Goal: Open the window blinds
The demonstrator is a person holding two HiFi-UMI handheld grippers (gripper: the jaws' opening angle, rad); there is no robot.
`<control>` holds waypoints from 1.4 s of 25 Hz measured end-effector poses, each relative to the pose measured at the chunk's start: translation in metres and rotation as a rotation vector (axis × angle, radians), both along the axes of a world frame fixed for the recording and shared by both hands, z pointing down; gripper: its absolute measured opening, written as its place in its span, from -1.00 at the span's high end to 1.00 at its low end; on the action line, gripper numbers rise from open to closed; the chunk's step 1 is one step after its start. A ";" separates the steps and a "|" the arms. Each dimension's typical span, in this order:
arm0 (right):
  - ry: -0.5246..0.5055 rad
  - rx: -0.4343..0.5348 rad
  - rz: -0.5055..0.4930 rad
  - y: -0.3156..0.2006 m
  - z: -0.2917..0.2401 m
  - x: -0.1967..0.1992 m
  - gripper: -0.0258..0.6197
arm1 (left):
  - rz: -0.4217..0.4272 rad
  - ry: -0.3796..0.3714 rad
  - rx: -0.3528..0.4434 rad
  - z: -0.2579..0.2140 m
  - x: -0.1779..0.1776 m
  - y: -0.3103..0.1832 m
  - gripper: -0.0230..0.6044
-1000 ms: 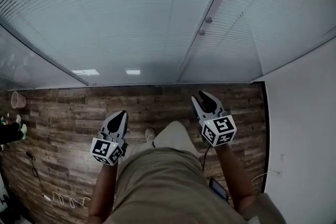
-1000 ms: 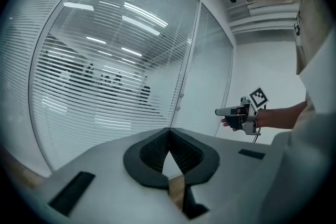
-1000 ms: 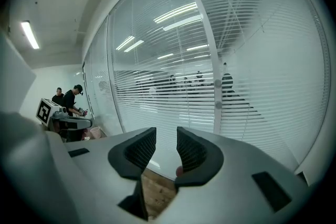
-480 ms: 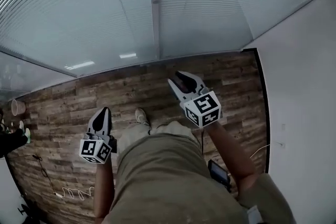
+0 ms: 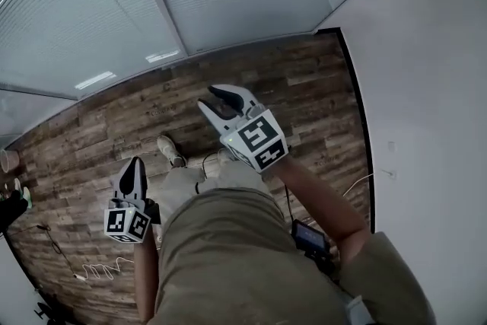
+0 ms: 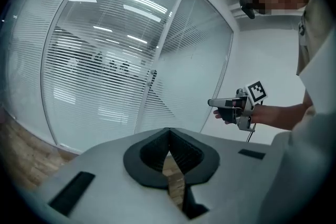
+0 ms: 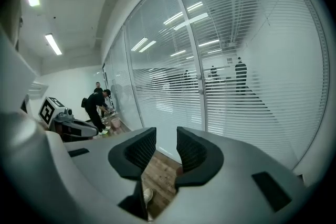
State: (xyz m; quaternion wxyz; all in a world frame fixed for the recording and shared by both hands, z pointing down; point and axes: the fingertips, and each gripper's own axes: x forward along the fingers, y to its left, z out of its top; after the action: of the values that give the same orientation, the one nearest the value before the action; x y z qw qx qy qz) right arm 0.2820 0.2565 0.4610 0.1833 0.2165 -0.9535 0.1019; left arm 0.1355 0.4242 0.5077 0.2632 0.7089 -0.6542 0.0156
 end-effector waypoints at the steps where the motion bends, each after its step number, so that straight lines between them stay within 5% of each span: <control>1: 0.005 -0.006 -0.014 0.007 0.003 0.008 0.52 | -0.002 -0.007 -0.008 -0.001 0.011 0.009 0.89; 6: 0.022 0.003 -0.040 0.027 0.007 0.041 0.52 | -0.029 -0.021 -0.032 -0.002 0.036 0.041 0.89; 16: 0.024 0.082 -0.002 0.061 -0.010 0.037 0.52 | -0.050 0.031 0.024 -0.007 0.005 0.060 0.89; 28: 0.078 0.160 0.078 0.130 -0.018 -0.015 0.52 | 0.022 0.057 0.040 0.004 -0.074 0.113 0.89; 35: 0.114 0.155 0.010 0.146 -0.012 -0.059 0.52 | 0.046 0.009 0.034 0.008 -0.110 0.121 0.89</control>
State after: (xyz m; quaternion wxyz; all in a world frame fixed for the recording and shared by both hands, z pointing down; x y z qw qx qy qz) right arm 0.2229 0.4023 0.4485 0.2194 0.2400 -0.9455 0.0162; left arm 0.0258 0.5456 0.5162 0.2534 0.7282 -0.6367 0.0073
